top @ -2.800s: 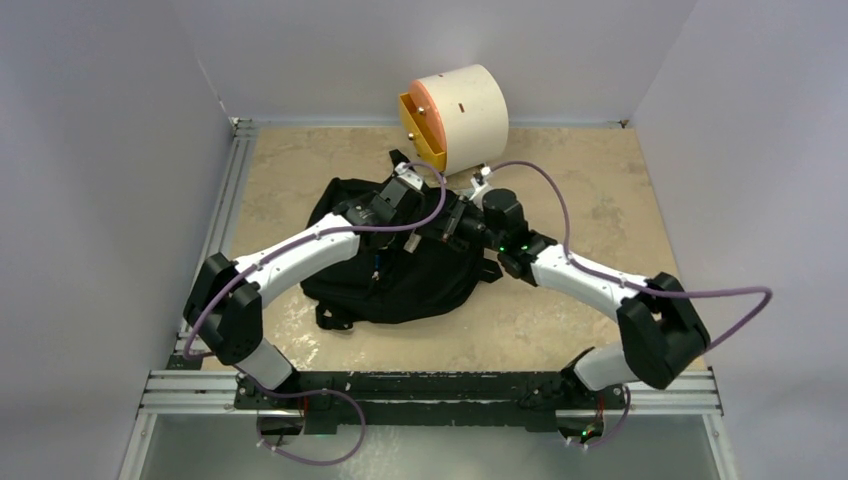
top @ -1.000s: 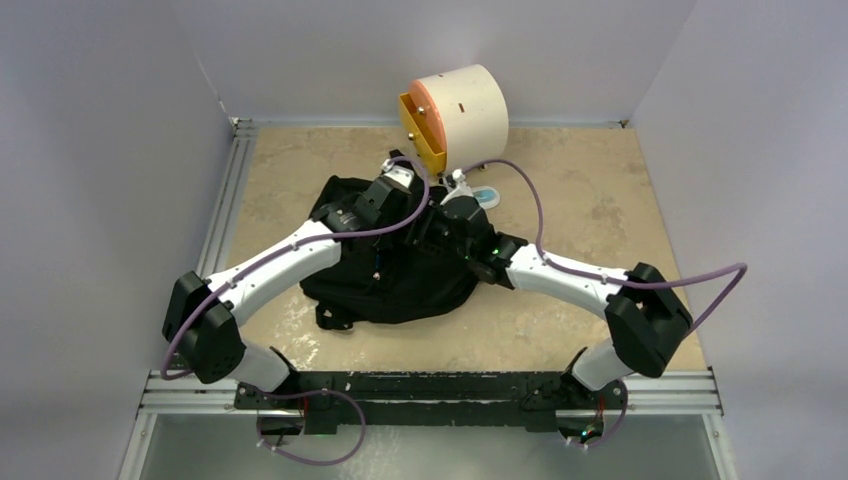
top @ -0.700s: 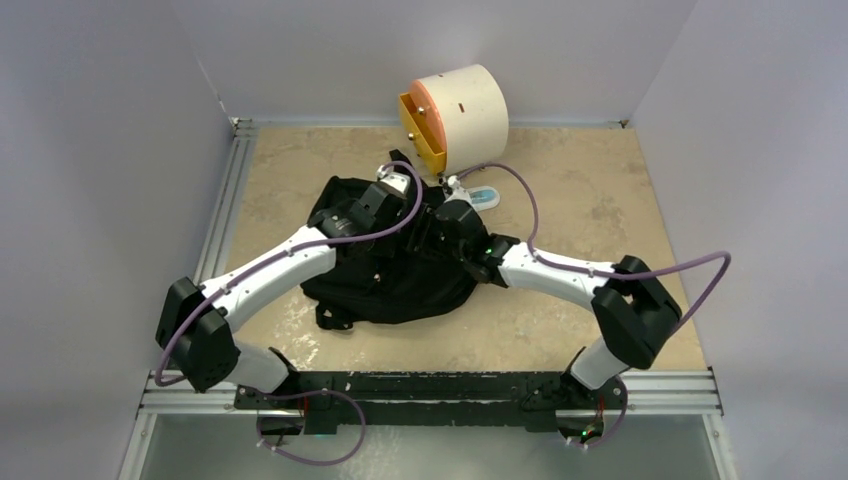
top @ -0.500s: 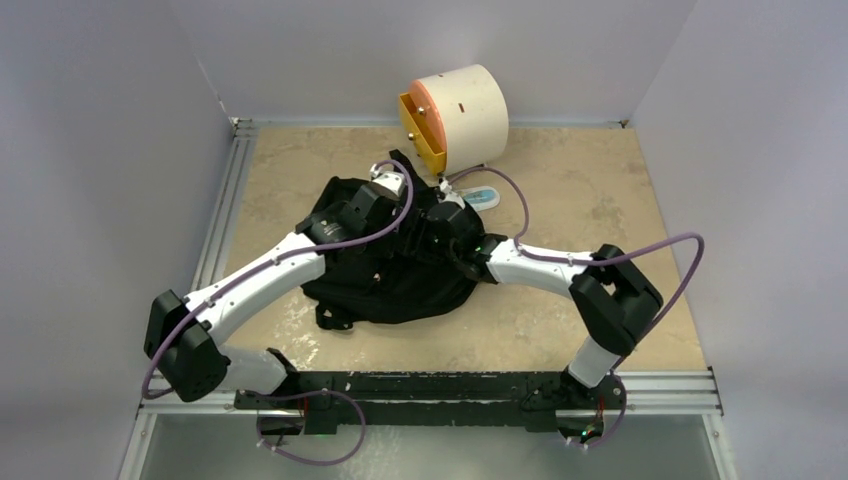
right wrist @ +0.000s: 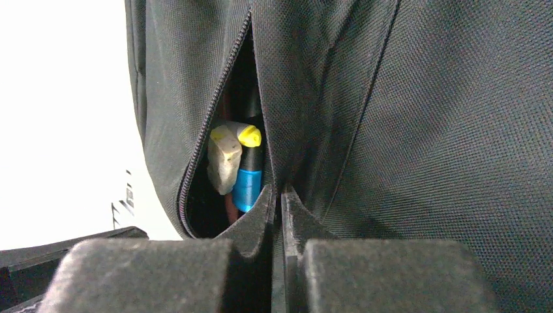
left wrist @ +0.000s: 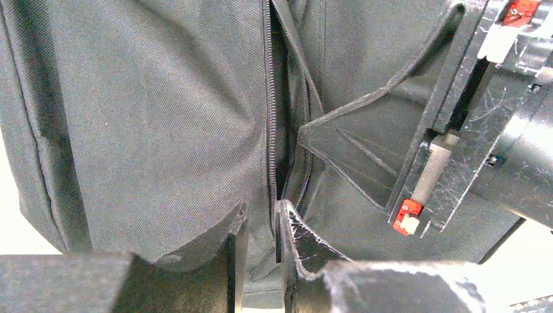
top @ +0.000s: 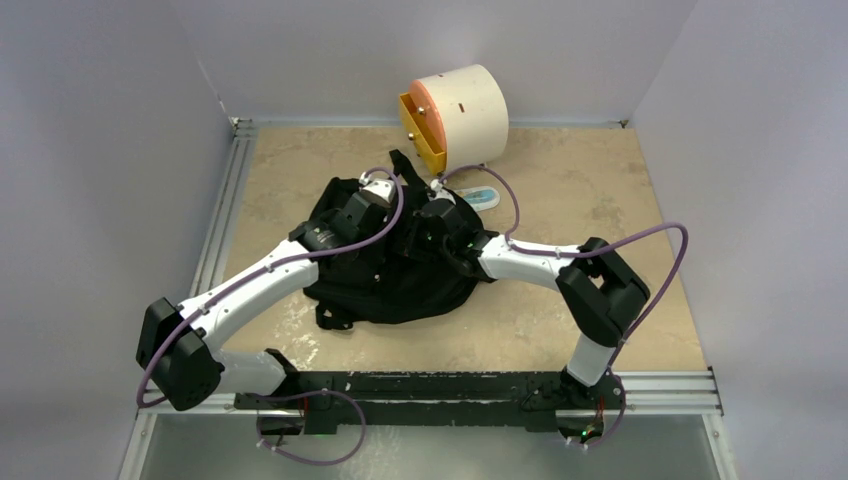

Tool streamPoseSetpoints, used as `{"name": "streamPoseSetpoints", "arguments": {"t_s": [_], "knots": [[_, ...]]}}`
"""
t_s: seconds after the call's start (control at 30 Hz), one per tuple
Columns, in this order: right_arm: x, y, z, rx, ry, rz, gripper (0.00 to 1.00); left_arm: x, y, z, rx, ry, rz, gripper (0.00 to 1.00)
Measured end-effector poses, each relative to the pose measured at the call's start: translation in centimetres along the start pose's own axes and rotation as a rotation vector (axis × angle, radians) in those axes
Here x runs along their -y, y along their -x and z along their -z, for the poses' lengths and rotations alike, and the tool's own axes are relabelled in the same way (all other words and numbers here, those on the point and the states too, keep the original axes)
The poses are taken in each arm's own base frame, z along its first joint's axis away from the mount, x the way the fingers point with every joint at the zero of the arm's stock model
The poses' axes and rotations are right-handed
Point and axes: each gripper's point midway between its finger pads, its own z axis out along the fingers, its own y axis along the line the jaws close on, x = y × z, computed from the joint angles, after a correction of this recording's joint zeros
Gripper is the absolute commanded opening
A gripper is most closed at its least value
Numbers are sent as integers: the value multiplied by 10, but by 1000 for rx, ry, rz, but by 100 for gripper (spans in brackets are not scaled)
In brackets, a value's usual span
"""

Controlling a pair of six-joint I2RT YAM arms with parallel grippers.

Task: Pack the student bag
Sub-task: Adjust the student bag at the center of the board.

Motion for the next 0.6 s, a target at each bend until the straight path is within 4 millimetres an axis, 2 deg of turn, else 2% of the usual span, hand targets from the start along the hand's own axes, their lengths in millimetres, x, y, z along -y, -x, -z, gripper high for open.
{"name": "streamPoseSetpoints", "arguments": {"t_s": [0.27,0.6], "knots": [[-8,8,8,19,22,-3,0,2,5,-5,24,-18,11,13],[-25,21,26,52,67,-3,0,7,-18,-30,-32,-40,2,8]]}}
